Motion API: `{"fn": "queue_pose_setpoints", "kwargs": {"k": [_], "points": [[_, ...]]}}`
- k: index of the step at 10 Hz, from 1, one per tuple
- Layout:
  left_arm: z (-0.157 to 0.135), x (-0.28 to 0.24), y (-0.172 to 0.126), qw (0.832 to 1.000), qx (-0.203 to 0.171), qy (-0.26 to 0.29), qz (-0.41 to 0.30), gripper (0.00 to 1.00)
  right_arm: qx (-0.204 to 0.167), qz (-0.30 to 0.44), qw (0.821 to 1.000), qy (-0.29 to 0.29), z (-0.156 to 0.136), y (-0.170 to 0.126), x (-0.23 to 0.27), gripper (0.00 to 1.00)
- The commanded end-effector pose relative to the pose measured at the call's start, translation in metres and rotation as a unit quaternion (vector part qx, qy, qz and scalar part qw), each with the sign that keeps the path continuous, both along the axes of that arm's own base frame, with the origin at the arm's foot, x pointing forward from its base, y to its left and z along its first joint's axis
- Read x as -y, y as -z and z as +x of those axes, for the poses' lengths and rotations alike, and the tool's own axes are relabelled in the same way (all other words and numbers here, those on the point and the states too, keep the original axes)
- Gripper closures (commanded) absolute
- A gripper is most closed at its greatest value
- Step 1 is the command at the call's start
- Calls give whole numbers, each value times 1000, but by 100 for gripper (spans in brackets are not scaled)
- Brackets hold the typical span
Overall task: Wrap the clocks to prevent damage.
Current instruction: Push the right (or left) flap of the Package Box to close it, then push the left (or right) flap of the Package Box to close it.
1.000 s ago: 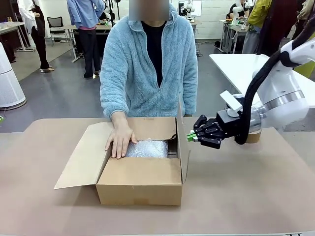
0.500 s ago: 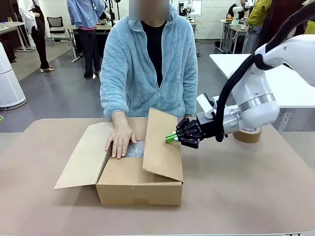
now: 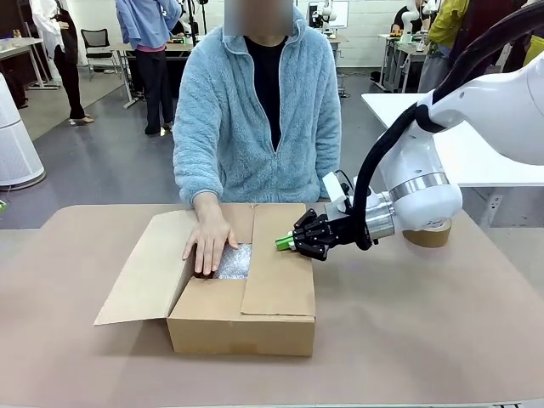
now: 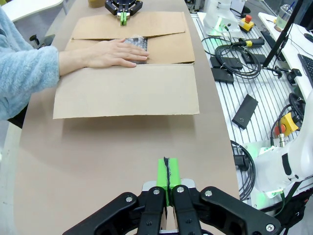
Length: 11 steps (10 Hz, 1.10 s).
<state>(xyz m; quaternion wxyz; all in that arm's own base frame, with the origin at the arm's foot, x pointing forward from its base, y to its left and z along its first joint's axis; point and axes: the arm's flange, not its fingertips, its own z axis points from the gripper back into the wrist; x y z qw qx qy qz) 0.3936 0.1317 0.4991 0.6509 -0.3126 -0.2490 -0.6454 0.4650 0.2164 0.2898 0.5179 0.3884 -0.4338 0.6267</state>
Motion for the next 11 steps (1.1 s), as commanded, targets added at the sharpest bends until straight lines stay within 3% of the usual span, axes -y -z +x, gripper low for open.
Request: {"fn": "queue_pose_setpoints", "kwargs": {"k": [1, 2, 3, 11], "points": [[0, 0, -2, 1000, 4, -9, -2, 100, -5, -38, 999, 15, 2, 31, -4, 99], [0, 0, -2, 1000, 4, -9, -2, 100, 1, -38, 999, -5, -5, 27, -3, 99], [0, 0, -2, 1000, 4, -9, -2, 100, -1, 0, 1000, 0, 1, 0, -1, 99], [0, 0, -2, 1000, 4, -9, -2, 100, -1, 0, 1000, 0, 1, 0, -1, 99]]}}
